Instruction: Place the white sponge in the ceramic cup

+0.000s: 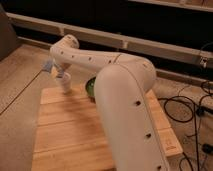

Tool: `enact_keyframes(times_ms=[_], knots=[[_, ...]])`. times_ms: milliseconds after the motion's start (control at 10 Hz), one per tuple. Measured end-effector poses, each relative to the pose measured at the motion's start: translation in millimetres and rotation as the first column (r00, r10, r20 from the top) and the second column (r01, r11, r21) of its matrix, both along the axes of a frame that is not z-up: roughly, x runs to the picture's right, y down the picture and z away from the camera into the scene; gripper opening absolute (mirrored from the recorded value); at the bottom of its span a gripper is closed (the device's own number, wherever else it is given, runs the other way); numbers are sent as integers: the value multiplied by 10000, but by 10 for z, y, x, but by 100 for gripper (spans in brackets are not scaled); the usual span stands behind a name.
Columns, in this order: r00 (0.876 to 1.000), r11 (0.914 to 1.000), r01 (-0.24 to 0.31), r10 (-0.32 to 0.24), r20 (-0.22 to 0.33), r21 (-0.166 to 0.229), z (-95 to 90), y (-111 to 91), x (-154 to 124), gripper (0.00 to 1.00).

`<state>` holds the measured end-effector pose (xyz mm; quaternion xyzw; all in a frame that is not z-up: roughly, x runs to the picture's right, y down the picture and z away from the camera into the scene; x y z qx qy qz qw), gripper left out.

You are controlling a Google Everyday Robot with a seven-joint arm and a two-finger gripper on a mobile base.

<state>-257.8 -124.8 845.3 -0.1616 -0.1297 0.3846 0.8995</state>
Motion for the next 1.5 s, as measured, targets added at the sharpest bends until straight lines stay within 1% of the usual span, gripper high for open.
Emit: enact_keyframes(times_ms=[200, 400, 500, 900, 1100, 1300, 1500], knots=[[10000, 9979, 36, -41, 72, 647, 0, -188, 6, 0], [9996, 9967, -7, -17, 293, 809, 69, -220, -11, 0], [9983, 9971, -182, 141, 560, 736, 207, -186, -29, 0], [9913, 9976, -521, 461, 1233, 455, 547, -106, -114, 0], [9884, 9984, -519, 482, 1437, 220, 639, -46, -169, 0], [9881, 9982, -545, 573, 1426, -237, 782, 80, -148, 0], [9890, 9946, -636, 738, 1280, -819, 945, 242, -85, 0]])
